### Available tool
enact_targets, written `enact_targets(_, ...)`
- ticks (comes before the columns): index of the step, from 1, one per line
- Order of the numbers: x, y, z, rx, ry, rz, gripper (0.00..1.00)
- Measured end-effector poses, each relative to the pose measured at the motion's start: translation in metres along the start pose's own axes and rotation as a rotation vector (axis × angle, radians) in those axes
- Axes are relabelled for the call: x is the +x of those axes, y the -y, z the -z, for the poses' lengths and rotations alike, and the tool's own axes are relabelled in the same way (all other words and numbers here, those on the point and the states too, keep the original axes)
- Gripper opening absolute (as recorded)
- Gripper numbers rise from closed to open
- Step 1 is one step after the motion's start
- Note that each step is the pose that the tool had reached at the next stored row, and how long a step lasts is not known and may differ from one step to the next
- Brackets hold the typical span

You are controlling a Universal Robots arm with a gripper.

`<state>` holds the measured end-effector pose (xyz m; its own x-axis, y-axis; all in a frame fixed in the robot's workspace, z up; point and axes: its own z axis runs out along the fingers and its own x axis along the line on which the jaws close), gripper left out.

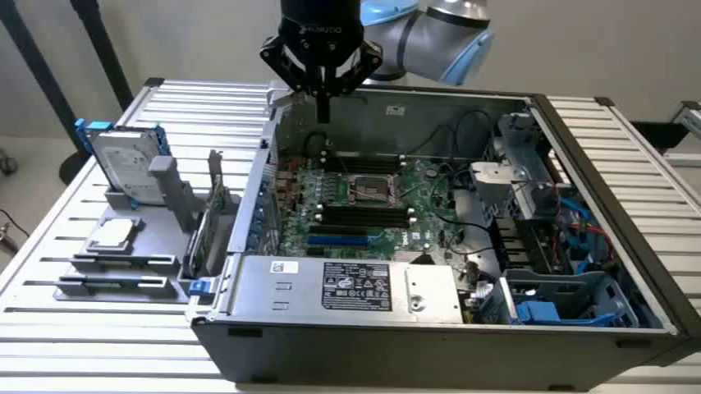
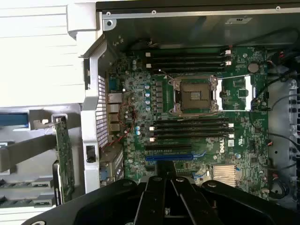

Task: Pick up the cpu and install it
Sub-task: 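Reach for the cpu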

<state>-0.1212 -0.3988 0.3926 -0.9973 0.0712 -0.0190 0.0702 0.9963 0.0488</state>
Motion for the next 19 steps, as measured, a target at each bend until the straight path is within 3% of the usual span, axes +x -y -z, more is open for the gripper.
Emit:
enact_targets(8,0.0,0.0,0.0,0.0,0.0,0.0,0.11)
enact_targets(11,0.0,0.0,0.0001,0.0004,-0.0025,0.0,0.11)
enact_targets(19,0.035,0.0025,0.0005,-0.0003,-0.0027,0.0,0.11)
